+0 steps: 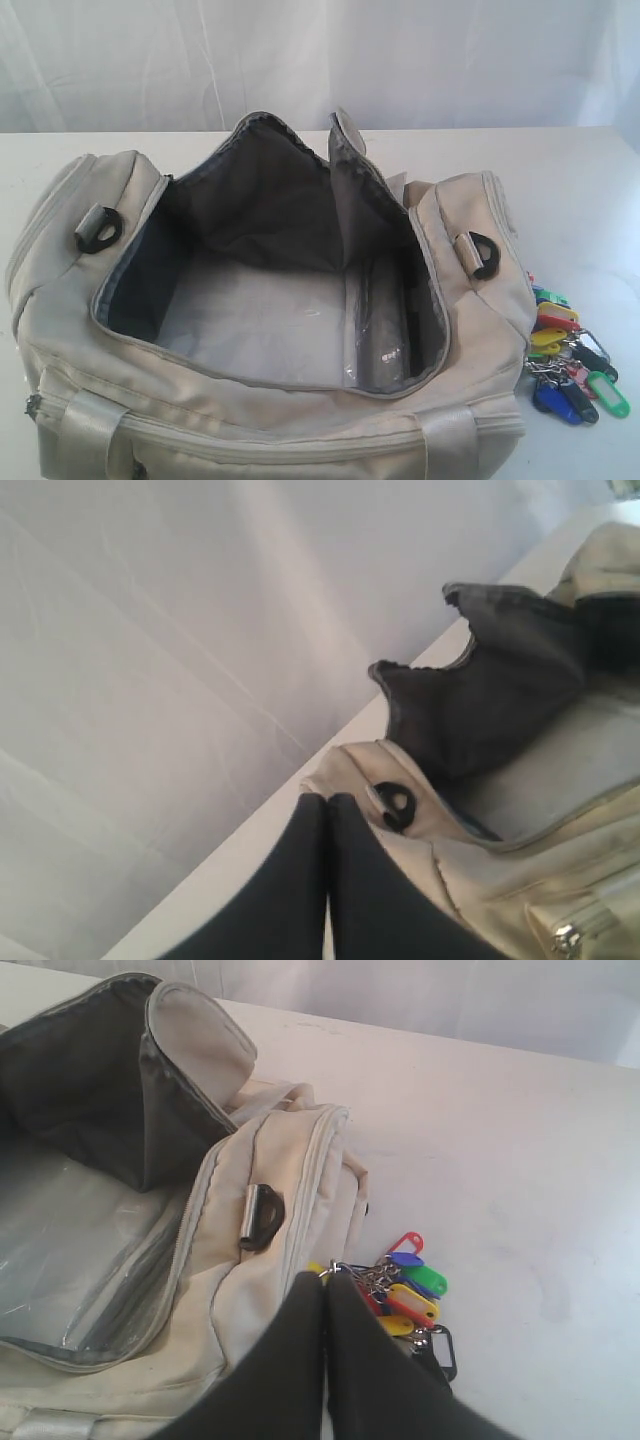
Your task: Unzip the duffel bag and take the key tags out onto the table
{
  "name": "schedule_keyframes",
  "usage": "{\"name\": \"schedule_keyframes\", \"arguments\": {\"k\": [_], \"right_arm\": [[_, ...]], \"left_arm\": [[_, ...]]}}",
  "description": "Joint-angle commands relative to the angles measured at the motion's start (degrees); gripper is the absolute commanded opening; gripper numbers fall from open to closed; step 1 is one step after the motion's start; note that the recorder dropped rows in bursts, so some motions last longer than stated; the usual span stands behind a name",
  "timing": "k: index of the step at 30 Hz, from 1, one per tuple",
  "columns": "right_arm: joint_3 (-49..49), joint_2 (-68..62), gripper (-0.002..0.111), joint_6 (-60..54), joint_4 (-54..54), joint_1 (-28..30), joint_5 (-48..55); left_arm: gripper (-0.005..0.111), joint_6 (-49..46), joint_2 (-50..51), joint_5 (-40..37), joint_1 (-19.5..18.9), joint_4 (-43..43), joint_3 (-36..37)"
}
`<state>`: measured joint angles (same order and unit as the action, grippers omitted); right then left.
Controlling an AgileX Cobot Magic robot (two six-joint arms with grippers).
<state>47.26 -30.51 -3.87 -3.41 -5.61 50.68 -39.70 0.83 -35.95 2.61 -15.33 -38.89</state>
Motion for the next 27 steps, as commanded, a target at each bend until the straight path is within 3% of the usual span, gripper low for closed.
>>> {"name": "schedule_keyframes", "arguments": {"k": [1, 11, 19, 27], "right_arm": [[-0.02, 0.20, 0.000, 0.12, 0.42, 0.47, -0.24], [-0.02, 0.20, 0.000, 0.12, 0.42, 0.47, -0.24], [-0.02, 0.20, 0.000, 0.12, 0.42, 0.47, -0.24], [-0.02, 0.20, 0.000, 1.16, 0.42, 0.47, -0.24]], "left_arm": [[0.000, -0.10, -0.83, 4.77, -0.35, 2.14, 6.41], [0.000, 1.17, -0.83, 7.67, -0.35, 1.45, 20.03], [0.000, 26.78, -0.83, 21.81, -0.35, 3.02, 28.97], [0.000, 32.27, -0.83, 28.72, -0.35, 3.63, 38.89]]}}
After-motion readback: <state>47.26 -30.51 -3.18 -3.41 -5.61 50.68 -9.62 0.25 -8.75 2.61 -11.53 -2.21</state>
